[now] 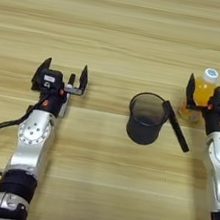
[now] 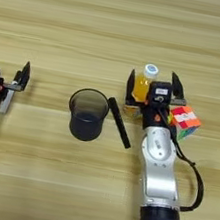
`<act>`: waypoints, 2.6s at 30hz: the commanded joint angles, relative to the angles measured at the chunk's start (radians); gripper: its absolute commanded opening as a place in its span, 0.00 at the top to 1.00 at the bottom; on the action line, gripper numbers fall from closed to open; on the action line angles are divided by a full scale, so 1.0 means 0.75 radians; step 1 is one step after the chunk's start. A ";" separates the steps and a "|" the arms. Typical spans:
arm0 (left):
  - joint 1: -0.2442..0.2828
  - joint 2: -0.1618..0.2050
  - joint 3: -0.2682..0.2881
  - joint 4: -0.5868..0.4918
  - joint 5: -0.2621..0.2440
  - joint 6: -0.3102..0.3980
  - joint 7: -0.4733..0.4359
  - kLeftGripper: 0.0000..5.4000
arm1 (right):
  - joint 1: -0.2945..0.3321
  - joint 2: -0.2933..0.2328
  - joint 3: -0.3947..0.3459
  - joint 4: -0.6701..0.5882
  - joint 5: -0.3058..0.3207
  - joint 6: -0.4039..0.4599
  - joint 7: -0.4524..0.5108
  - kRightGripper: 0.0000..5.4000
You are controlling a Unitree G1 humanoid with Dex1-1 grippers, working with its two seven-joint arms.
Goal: Move the objects on the table
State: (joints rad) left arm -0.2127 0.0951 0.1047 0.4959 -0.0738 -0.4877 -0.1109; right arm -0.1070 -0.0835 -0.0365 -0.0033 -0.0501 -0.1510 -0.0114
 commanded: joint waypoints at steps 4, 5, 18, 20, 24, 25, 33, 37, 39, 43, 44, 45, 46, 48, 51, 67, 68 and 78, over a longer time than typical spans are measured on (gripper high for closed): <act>-0.025 0.007 0.012 0.065 0.008 -0.054 0.004 0.00 | 0.184 -0.023 0.004 -0.270 0.045 0.040 0.063 0.01; -0.024 0.006 0.012 0.066 0.009 -0.056 0.005 0.00 | 0.213 -0.029 0.005 -0.319 0.063 0.058 0.085 0.01; -0.014 -0.002 0.016 0.087 0.002 -0.085 0.012 0.00 | 0.513 -0.218 0.007 -0.648 0.308 0.216 0.426 0.01; -0.013 -0.001 0.021 0.102 -0.008 -0.095 0.004 0.00 | 0.534 -0.253 0.061 -0.617 0.253 0.198 0.470 0.01; -0.008 0.000 0.022 0.108 -0.010 -0.111 0.003 0.00 | 0.531 -0.261 0.127 -0.554 0.197 0.187 0.491 0.01; -0.005 0.000 0.023 0.106 -0.009 -0.113 0.004 0.00 | 0.535 -0.264 0.140 -0.549 0.193 0.183 0.500 0.01; 0.021 -0.002 0.017 0.086 0.003 -0.120 0.017 0.00 | 0.507 -0.255 0.251 -0.431 0.071 0.167 0.493 0.01; 0.028 -0.003 0.015 0.077 0.004 -0.117 0.019 0.00 | 0.507 -0.250 0.282 -0.419 0.067 0.164 0.509 0.01; 0.030 -0.003 0.014 0.076 0.005 -0.115 0.021 0.00 | 0.502 -0.252 0.292 -0.403 0.063 0.169 0.512 0.01; 0.032 -0.006 0.011 0.072 0.007 -0.112 0.023 0.00 | 0.484 -0.244 0.310 -0.353 0.067 0.161 0.521 0.01; 0.033 -0.006 0.011 0.071 0.007 -0.112 0.023 0.00 | 0.476 -0.234 0.315 -0.337 0.077 0.159 0.524 0.01; 0.033 -0.006 0.011 0.070 0.007 -0.111 0.024 0.00 | 0.468 -0.224 0.323 -0.324 0.082 0.158 0.526 0.01; 0.034 -0.006 0.010 0.068 0.007 -0.111 0.024 0.00 | 0.462 -0.216 0.331 -0.314 0.081 0.156 0.525 0.01; 0.036 -0.007 0.009 0.064 0.008 -0.109 0.025 0.00 | 0.451 -0.199 0.344 -0.296 0.092 0.158 0.530 0.01; 0.040 -0.009 0.008 0.056 0.009 -0.105 0.027 0.00 | 0.424 -0.167 0.363 -0.261 0.102 0.166 0.529 0.01; 0.053 -0.021 -0.004 0.042 0.010 -0.099 0.033 0.00 | 0.245 -0.063 0.388 -0.037 0.105 0.145 0.511 0.01; 0.051 -0.020 -0.004 0.044 0.009 -0.099 0.032 0.00 | 0.235 -0.058 0.387 -0.023 0.102 0.142 0.508 0.01; 0.042 -0.024 -0.006 0.061 0.009 -0.100 0.030 0.00 | 0.128 0.007 0.397 0.109 0.083 0.126 0.493 0.05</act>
State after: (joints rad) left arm -0.1758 0.0818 0.1031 0.5331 -0.0744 -0.5727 -0.0901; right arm 0.0178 -0.0941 0.2612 0.0507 0.0189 -0.0525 0.3683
